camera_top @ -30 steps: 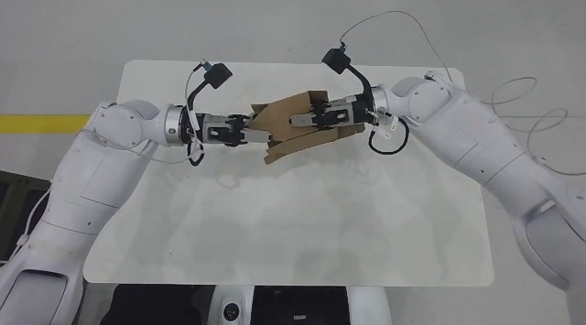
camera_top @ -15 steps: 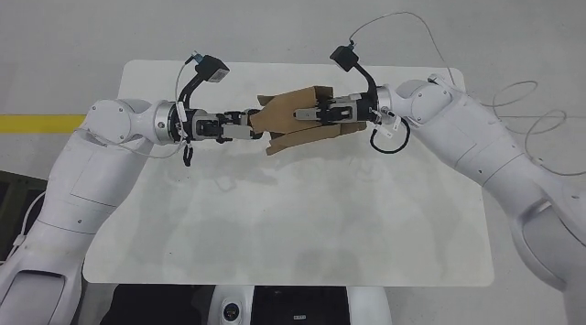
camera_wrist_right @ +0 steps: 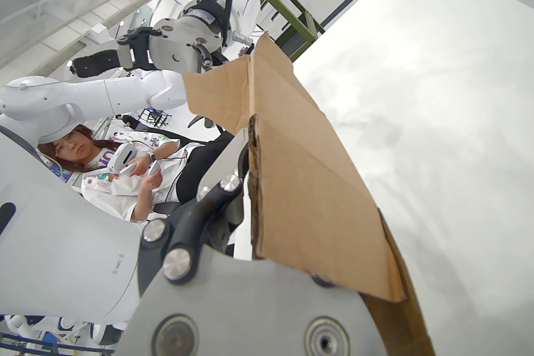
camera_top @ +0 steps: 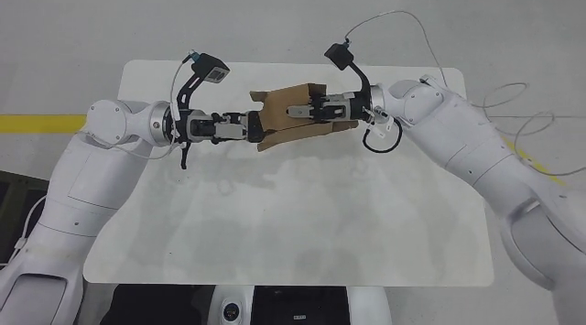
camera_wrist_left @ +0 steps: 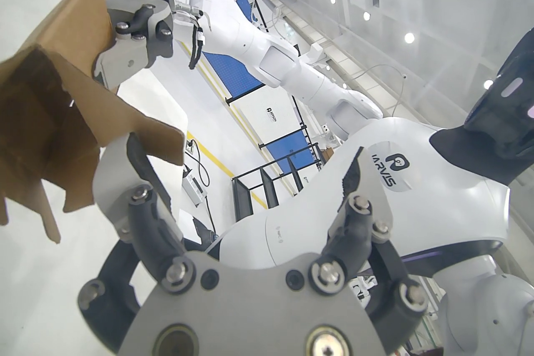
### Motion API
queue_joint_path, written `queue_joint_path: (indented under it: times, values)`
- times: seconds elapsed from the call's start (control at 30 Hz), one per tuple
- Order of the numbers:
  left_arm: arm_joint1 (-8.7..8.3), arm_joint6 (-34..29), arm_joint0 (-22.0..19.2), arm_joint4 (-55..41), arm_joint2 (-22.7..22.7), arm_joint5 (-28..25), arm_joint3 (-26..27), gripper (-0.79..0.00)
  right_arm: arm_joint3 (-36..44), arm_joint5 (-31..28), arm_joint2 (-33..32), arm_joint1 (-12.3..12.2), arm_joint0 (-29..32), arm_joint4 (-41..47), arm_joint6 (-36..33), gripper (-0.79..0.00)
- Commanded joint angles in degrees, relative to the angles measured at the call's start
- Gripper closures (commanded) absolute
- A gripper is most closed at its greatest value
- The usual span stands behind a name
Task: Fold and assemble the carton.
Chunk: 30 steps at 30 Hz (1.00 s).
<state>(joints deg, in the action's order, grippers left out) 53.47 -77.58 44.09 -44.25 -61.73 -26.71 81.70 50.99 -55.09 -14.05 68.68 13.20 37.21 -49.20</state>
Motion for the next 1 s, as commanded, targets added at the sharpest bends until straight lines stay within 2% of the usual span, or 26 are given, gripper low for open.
queue_joint_path:
  times: [0.0,0.47,0.7,0.97]
  values:
    - [0.14,0.5,0.1,0.5,0.1,-0.5,0.4,-0.785,0.3,-0.2,-0.2,0.5,0.7,-0.7,0.2,0.000]
    - [0.77,5.9,0.7,9.6,-0.1,-5.3,1.7,-0.785,1.2,-0.1,-2.8,2.2,2.4,-3.5,0.1,0.000]
    - [0.83,6.6,1.4,8.9,-1.0,-5.1,2.5,-0.785,0.9,0.1,-4.5,1.8,3.5,-4.0,-0.1,0.000]
    - [0.67,6.8,1.7,7.2,-3.6,-5.2,1.1,-0.785,-1.4,-0.4,-7.1,0.5,4.4,-3.8,0.3,0.000]
